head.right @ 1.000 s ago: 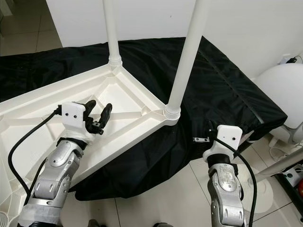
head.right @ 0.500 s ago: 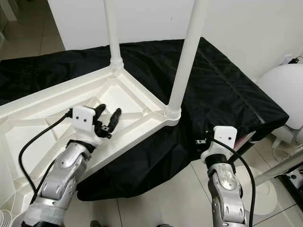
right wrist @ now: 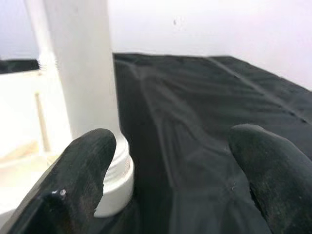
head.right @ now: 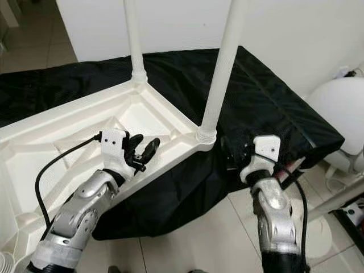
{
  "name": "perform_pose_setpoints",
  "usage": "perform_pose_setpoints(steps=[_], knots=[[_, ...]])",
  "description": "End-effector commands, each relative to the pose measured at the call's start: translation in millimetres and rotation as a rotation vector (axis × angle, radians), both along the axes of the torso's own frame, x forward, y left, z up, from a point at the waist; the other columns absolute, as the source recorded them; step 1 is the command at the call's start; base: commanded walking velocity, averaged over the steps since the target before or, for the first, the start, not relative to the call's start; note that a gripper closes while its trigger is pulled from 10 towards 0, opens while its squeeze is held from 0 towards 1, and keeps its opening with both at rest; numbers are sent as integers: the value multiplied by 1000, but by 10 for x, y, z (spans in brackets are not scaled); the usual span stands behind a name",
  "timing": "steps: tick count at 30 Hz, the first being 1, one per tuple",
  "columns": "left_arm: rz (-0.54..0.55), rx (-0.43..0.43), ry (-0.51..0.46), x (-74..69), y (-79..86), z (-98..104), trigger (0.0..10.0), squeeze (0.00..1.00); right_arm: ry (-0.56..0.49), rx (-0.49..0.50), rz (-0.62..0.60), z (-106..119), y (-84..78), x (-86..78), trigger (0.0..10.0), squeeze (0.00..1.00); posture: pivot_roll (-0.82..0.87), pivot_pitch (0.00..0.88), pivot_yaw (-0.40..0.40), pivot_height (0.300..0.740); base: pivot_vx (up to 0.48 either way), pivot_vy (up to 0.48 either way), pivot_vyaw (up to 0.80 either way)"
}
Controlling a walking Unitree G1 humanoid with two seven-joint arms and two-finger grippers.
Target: Building children table
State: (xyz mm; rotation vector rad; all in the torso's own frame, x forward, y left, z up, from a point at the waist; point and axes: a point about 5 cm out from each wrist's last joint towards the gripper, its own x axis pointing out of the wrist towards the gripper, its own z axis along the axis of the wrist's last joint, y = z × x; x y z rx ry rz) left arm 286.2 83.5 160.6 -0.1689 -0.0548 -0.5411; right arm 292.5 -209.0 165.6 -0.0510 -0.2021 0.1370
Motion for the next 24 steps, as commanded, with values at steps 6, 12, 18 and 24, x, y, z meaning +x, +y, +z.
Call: perform_pose_setpoints(steps=[6, 12, 18, 24], knots=[[-408, 77, -35, -190, -192, 133, 10000, 0, 70, -76, 176, -79, 19, 335, 10000, 0, -55, 79, 21, 740, 0, 0, 0], [-407, 93, -54, -192, -197, 192, 10000, 0, 85, -70, 225, -82, 38, 438, 10000, 0, -16, 78, -1, 740, 0, 0, 0], [-390, 115, -78, -207, -168, 241, 10000, 0, 87, -81, 277, -46, 102, 571, 10000, 0, 3, 77, -10, 740, 0, 0, 0], [-498, 196, -60, -355, -150, 201, 10000, 0, 96, -106, 315, 27, 152, 753, 10000, 0, 17, 79, -24, 740, 0, 0, 0]])
